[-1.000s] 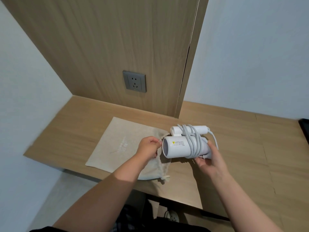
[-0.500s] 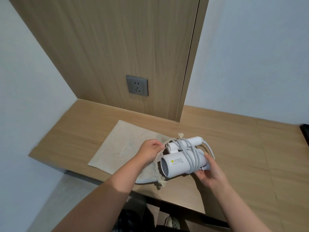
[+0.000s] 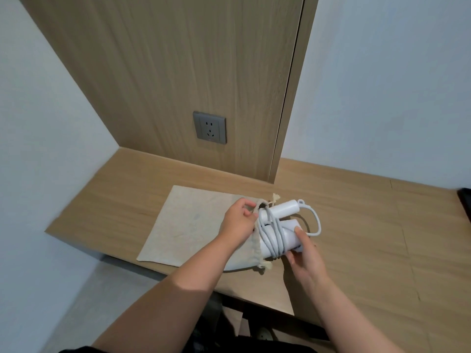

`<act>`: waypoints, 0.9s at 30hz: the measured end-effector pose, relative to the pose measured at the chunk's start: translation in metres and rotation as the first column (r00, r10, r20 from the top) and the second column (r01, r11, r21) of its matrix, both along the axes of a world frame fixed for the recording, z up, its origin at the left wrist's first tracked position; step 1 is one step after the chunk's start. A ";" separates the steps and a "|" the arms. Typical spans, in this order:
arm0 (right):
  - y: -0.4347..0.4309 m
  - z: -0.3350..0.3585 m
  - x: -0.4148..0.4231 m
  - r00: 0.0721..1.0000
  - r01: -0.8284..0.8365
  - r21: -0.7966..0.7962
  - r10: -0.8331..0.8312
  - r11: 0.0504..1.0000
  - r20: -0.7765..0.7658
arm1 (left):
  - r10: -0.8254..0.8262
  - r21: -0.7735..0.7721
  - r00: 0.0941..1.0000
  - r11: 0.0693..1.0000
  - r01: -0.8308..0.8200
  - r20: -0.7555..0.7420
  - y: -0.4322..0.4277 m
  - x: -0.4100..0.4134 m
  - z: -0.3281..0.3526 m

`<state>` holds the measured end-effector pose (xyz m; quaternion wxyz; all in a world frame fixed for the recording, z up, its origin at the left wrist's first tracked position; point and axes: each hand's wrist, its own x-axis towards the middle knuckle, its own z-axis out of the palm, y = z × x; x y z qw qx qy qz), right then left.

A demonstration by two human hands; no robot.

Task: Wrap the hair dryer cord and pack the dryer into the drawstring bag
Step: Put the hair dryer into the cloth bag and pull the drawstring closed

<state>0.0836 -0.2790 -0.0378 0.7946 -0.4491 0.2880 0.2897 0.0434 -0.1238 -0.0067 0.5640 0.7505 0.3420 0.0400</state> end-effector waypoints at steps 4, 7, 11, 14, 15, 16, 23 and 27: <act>0.014 0.007 -0.003 1.000 0.015 -0.015 -0.015 1.000 0.005 | -0.053 0.020 0.998 0.998 0.053 0.017 -0.002 0.011 0.005; 0.021 0.006 0.001 0.997 0.074 -0.012 -0.074 0.997 -0.026 | -0.231 0.175 0.971 0.956 0.237 -0.055 -0.005 0.004 0.009; 0.033 0.006 0.000 0.995 0.088 0.022 -0.087 0.996 -0.051 | -0.257 0.660 0.899 0.612 0.435 -0.355 -0.017 -0.013 0.014; 0.037 0.004 -0.004 1.000 -0.003 0.006 0.004 1.000 -0.023 | -0.221 0.641 0.897 0.636 0.429 -0.382 -0.017 -0.022 0.009; 0.037 0.004 -0.004 0.999 -0.040 -0.003 0.040 0.999 -0.016 | -0.215 0.633 0.895 0.643 0.430 -0.390 -0.014 -0.024 0.008; 0.035 0.004 -0.003 0.997 -0.073 -0.013 0.073 0.997 -0.010 | -0.222 0.625 0.891 0.646 0.439 -0.397 -0.010 -0.025 0.007; 0.018 0.020 0.006 0.929 -0.366 0.166 0.369 0.916 0.011 | -0.262 0.604 0.893 0.663 0.442 -0.366 0.001 -0.033 0.007; 0.008 0.016 0.008 0.861 -0.507 0.261 0.499 0.821 0.102 | -0.225 0.578 0.863 0.663 0.475 -0.452 0.000 -0.040 0.005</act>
